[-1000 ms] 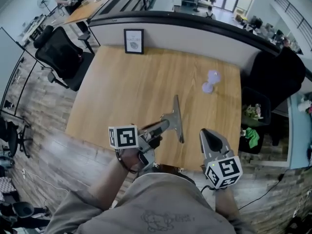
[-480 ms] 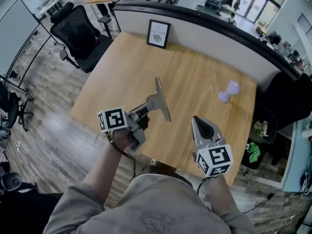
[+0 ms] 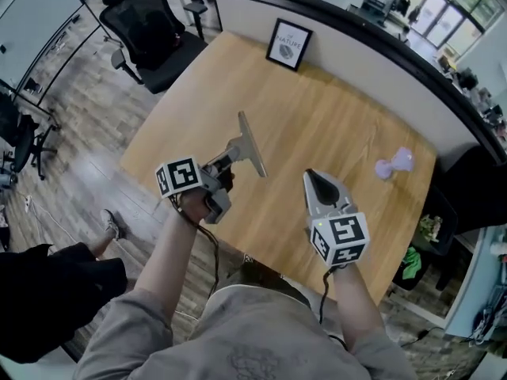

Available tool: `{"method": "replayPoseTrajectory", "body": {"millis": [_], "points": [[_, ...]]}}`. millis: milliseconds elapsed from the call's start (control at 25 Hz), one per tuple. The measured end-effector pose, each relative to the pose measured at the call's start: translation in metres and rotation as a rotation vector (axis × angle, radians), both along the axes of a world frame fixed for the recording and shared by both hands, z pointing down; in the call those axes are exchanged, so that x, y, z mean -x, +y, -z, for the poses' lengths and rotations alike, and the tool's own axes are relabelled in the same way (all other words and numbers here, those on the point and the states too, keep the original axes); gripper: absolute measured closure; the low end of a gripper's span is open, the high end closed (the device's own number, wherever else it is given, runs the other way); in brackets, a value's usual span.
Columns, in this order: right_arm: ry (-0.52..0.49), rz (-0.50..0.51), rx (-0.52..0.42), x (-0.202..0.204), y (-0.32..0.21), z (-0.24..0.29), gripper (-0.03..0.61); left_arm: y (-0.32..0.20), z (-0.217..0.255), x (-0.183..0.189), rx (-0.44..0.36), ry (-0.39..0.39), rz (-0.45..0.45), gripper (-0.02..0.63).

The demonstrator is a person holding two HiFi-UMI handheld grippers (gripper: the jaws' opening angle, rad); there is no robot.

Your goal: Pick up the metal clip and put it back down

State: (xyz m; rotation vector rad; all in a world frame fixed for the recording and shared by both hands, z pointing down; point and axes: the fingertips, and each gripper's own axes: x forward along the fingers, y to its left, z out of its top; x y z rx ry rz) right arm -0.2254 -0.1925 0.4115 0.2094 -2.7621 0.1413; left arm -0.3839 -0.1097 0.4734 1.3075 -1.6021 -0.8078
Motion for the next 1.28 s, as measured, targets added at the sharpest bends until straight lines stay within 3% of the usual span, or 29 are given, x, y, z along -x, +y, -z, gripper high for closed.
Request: {"method": "replayPoseTrajectory", "body": {"millis": [280,720,1280], "points": [[0.068,0.064,0.035,0.038,-0.002,-0.043,0.566,0.008,-0.065,0.036,0.055,0.084,0.091,0.609],[0.175,0.104,0.111,0.064,0.008,-0.111,0.566,0.02,-0.165,0.057,0.154,0.214,0.164,0.609],[0.233,0.104,0.151,0.06,0.015,-0.135,0.566,0.025,-0.203,0.069,0.265,0.235,0.191,0.606]]}}
